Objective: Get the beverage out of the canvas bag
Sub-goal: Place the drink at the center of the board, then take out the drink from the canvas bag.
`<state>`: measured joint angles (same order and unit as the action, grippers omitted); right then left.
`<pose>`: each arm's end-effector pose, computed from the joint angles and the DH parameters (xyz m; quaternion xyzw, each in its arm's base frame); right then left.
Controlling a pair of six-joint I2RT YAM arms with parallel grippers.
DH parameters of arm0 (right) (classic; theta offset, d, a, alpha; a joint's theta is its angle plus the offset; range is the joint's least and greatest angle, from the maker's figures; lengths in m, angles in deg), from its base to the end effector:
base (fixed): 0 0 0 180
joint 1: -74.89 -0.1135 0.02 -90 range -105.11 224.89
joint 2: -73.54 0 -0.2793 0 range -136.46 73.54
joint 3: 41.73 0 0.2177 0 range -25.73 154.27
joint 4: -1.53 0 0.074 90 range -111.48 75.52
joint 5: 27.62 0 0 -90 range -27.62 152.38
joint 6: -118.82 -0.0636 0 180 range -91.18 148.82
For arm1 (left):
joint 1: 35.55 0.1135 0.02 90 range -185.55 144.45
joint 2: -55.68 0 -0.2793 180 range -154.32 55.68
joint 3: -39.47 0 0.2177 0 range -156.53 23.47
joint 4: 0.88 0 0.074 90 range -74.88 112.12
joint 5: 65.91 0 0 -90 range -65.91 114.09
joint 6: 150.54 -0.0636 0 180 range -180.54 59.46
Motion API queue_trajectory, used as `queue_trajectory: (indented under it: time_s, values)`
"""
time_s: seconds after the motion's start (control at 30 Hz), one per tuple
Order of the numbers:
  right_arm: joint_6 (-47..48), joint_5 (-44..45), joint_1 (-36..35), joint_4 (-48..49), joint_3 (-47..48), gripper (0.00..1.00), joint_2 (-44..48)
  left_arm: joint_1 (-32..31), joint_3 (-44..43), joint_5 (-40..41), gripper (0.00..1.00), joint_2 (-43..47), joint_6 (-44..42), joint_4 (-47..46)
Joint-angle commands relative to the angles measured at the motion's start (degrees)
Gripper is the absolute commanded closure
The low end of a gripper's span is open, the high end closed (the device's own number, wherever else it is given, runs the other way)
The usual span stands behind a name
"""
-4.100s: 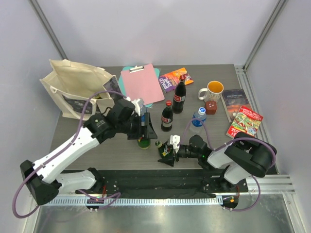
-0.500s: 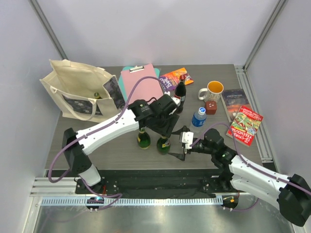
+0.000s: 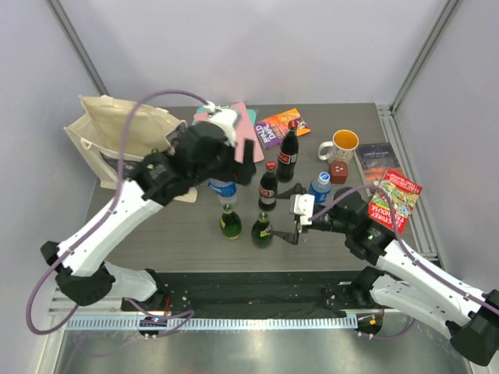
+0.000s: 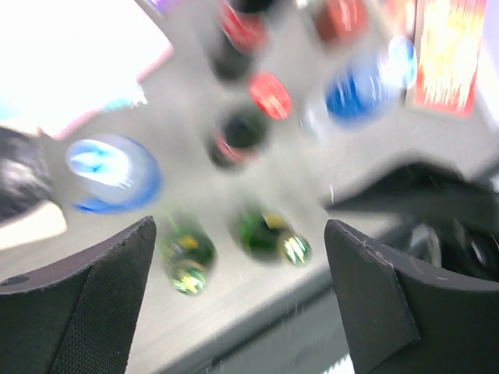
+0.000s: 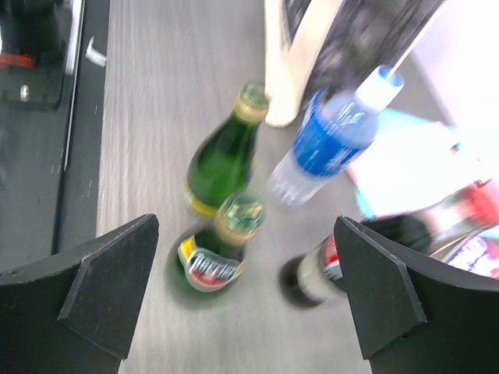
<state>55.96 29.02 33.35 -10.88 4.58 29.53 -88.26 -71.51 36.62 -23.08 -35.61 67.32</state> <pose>0.0979 0.1335 0.2940 -0.5664 0.5024 0.2954 0.5826 0.1684 -0.1984 0.4236 0.1645 0.8716 -0.2072 0.4127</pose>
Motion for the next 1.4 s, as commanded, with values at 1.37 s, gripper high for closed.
queue_trajectory:
  time_s: [1.37]
  values:
    - [-48.49,19.39,-7.94,-26.80,103.63,0.15,-79.47,38.82,8.32,11.28,0.00,23.04,-3.04,-3.87]
